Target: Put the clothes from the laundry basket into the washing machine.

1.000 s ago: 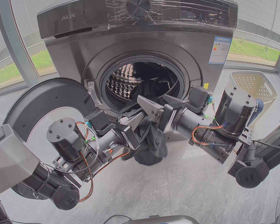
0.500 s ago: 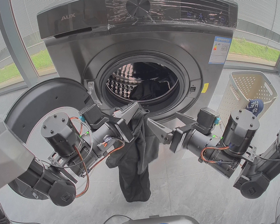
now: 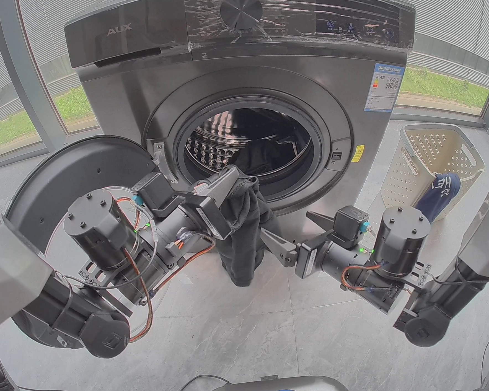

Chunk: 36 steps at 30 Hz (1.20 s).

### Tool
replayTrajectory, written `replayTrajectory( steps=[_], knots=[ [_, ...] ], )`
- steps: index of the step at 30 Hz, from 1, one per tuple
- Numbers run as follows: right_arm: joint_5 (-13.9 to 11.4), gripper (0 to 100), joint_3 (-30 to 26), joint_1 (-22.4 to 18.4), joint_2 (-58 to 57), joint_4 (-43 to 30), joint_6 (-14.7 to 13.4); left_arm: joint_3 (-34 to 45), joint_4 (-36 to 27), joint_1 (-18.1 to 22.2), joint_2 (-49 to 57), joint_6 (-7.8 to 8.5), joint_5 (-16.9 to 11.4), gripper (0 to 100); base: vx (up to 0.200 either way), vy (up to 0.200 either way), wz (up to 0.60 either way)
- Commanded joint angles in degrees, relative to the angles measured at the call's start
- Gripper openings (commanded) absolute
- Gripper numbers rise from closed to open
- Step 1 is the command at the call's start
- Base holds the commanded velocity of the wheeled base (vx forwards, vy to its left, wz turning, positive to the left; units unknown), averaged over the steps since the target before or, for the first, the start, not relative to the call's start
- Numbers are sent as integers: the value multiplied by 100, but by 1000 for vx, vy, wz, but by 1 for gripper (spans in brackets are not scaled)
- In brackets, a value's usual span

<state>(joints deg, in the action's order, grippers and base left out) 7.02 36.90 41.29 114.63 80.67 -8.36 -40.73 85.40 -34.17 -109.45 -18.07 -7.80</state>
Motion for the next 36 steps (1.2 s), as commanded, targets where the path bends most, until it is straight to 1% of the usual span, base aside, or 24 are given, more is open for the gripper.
replayTrajectory(
  steps=[1,5,14,18,23,26,33,36],
  knots=[
    [-78,100,537,-341,605,90,107,30,39,-28,64,-4,-2,0,0,0,0],
    [-140,100,766,-499,745,99,142,12,47,-28,64,-4,-2,0,0,0,0],
    [-140,100,854,-420,824,99,151,-5,47,-11,55,-4,-2,0,0,0,0],
    [-140,100,1065,-490,991,99,151,4,56,-37,73,-4,-2,0,0,0,0],
    [-131,100,1223,-481,1211,99,151,12,65,-46,73,-4,-2,0,0,0,0],
    [-131,100,1214,-473,1273,107,151,12,65,-37,73,-4,7,0,0,0,0],
    [-131,100,933,-402,1378,266,142,-5,65,-11,108,-4,7,0,0,0,0],
    [-131,100,792,-288,1387,274,116,4,47,-2,125,-4,7,0,0,0,0]
  ],
)
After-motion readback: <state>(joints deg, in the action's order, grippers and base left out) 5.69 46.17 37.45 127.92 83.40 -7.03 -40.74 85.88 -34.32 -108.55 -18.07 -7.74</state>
